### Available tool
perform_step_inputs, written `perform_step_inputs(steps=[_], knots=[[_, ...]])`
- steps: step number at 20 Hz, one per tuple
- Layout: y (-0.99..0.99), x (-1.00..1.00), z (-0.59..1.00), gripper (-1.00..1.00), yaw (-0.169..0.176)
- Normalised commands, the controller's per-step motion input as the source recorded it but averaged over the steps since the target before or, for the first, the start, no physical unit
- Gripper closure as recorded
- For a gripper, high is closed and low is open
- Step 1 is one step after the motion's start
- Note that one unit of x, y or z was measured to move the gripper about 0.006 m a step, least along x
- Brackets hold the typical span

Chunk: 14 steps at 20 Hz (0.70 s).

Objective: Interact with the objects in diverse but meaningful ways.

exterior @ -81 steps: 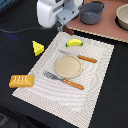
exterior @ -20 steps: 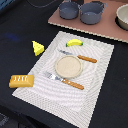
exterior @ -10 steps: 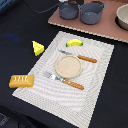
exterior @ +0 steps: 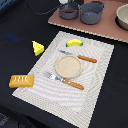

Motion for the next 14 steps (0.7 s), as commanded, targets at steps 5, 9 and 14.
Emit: perform_step_inputs(steps=[5,9,14], knots=[[-0.01,0.0,0.88,-1.0,-0.004],[-0.23,0.03,0.95,-1.0,-0.023],[-0.7,0.08,0.39,-1.0,-0.042]])
